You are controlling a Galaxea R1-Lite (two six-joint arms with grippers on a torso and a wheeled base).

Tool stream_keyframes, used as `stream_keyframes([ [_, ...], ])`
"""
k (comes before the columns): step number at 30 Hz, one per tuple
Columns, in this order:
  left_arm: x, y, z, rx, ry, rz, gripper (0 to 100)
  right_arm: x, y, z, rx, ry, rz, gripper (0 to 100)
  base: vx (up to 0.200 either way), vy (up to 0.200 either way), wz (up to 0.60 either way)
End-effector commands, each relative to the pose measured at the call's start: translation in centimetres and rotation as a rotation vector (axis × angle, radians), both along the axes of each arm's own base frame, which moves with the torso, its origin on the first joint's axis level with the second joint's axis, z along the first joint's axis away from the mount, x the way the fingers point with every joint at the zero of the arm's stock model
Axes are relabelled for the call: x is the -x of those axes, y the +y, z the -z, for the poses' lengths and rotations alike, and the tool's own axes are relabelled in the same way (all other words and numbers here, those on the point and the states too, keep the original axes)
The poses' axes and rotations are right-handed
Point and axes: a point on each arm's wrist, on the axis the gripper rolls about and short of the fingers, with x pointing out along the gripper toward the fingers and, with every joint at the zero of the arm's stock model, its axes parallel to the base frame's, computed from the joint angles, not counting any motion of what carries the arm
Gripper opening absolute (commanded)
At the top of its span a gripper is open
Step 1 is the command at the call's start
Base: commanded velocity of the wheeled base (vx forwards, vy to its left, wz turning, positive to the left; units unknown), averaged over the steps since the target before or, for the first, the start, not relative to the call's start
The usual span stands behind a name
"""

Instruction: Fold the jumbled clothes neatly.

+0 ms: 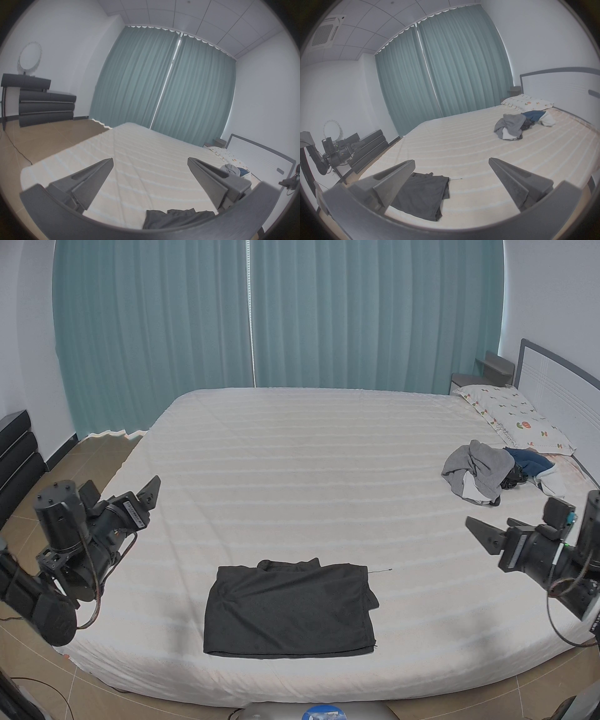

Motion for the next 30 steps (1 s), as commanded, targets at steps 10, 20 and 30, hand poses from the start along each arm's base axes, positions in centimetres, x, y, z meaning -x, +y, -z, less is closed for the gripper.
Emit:
stream_keyframes([
  [10, 15.6, 3.6, -4.0, -0.086, -0.153, -0.131, 100, 14.4, -8.2, -2.0, 0.082, -0.162, 0.309, 100, 0.000, 0.000, 0.00],
  [20, 24.7, 5.9, -2.5, -0.205, -0.145, -0.217, 100, 23.7, -9.1, -0.7, 0.238, -0.147, 0.283, 100, 0.000, 0.000, 0.00],
  [30, 30.1, 6.2, 0.9, -0.370, -0.149, -0.381, 100, 26.6, -8.8, 1.3, 0.265, -0.136, 0.341, 100, 0.000, 0.000, 0.00],
])
